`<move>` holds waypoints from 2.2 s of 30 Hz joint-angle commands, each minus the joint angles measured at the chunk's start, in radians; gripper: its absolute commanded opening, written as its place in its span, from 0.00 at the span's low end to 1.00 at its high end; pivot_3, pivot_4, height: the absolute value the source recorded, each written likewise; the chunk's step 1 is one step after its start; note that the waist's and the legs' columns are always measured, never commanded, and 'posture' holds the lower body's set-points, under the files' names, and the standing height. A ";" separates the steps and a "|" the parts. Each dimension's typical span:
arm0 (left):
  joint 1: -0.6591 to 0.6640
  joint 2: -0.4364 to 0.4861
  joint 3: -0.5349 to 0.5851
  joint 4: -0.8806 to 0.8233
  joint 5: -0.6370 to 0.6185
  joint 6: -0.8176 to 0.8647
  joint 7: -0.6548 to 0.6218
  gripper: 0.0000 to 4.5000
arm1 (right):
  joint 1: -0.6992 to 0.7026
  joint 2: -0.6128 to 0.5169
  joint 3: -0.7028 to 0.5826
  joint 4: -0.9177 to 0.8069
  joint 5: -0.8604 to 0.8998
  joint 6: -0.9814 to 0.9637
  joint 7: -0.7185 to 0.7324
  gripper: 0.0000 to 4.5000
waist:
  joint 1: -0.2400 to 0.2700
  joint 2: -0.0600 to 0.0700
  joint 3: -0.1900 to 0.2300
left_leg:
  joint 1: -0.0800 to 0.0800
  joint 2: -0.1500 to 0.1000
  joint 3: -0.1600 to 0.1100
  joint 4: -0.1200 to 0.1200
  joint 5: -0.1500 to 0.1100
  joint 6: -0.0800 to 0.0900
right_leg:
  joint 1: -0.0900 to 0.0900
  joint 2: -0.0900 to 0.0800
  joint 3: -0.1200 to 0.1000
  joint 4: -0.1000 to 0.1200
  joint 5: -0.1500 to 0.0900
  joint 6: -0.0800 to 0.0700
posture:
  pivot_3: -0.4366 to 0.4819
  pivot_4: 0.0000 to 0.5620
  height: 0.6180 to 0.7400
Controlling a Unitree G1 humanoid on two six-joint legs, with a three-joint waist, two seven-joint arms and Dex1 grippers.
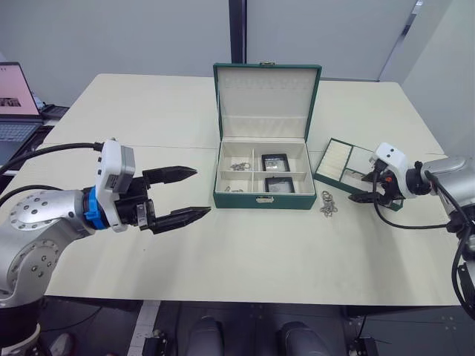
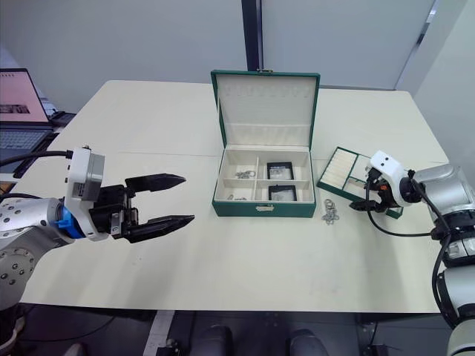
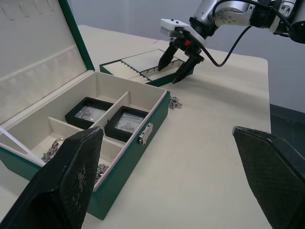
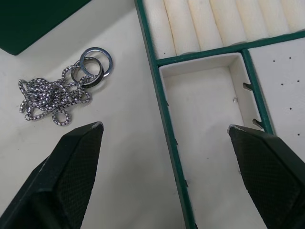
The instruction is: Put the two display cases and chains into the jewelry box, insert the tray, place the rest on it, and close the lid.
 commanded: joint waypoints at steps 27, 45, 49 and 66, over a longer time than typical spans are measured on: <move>-0.012 0.002 0.026 0.000 -0.005 -0.024 -0.016 1.00 | -0.041 0.033 -0.058 0.105 -0.060 -0.082 0.011 0.00 | -0.001 0.000 0.000 | 0.000 0.000 0.000 0.000 0.000 0.000 | 0.001 0.000 0.000 0.000 0.000 0.000 | 0.48 0.27 1.00; 0.002 0.008 0.064 0.082 0.011 -0.051 -0.069 1.00 | 0.086 -0.215 -0.129 -0.466 -0.008 0.122 0.089 0.00 | 0.001 0.006 0.003 | 0.000 0.000 0.000 -0.001 0.000 0.000 | 0.000 0.000 0.000 0.000 0.000 0.000 | 0.48 0.27 1.00; -0.007 0.011 0.066 0.107 0.018 -0.056 -0.083 1.00 | 0.059 -0.247 -0.130 -0.625 0.048 0.212 0.143 0.00 | -0.005 0.006 0.004 | 0.000 0.000 0.000 -0.001 0.000 0.000 | 0.000 0.000 0.000 0.001 0.000 0.000 | 0.48 0.27 1.00; 0.136 -0.001 0.165 0.071 0.021 -0.098 -0.086 1.00 | -0.264 -0.049 0.197 -0.786 0.067 0.443 0.220 0.00 | -0.005 0.007 0.005 | 0.000 0.000 -0.001 -0.001 -0.001 0.002 | -0.002 0.000 -0.001 0.001 0.000 0.000 | 0.48 0.27 1.00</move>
